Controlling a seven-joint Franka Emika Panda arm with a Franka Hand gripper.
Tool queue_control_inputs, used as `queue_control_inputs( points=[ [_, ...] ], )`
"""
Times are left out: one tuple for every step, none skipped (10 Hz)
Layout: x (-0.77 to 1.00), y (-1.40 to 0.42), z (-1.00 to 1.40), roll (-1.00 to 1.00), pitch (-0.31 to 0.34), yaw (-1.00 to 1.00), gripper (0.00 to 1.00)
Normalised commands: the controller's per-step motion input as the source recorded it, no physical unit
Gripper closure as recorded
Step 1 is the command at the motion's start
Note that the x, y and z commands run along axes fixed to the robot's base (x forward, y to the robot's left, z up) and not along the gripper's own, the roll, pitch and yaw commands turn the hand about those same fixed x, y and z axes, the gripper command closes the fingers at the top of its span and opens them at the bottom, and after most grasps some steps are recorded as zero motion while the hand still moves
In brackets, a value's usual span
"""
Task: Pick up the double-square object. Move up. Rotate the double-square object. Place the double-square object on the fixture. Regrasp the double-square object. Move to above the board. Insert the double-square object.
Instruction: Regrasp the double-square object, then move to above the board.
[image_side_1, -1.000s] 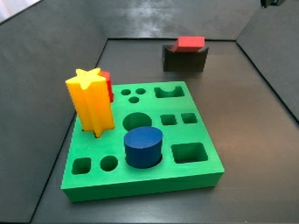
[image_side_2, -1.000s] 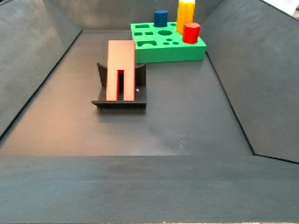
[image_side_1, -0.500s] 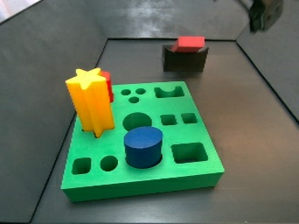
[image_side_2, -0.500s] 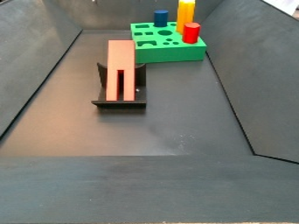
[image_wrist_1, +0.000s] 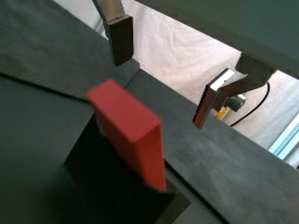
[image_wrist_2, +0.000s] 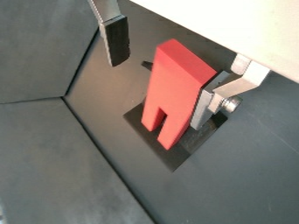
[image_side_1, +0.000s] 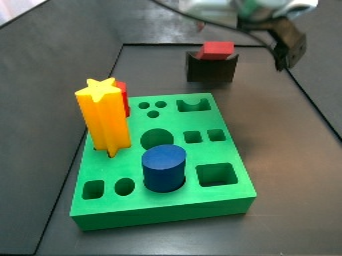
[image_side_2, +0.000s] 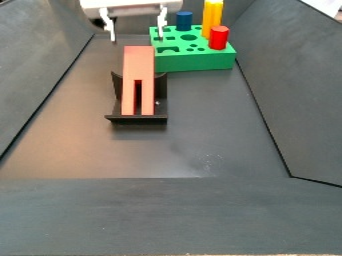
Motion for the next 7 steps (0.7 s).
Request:
queue_control_inputs(
  points=[
    [0.11, 0.01, -0.83, 0.09, -0.148, -0.02, 0.0],
    [0.09, 0.0, -0.61, 0.08, -0.112, -0.06, 0.0],
    [0.08, 0.0, -0.38, 0.08, -0.073, -0.07, 0.0],
    [0.07, 0.0, -0.22, 0.08, -0.044, -0.08, 0.0],
    [0.0, 0.0, 0.0, 0.0, 0.0, 0.0, 1.0],
    [0.02, -0.15, 1.0, -0.07, 0.167, -0.12, 1.0],
    [0.02, -0.15, 1.0, -0.07, 0.171, -0.1, 1.0]
  ],
)
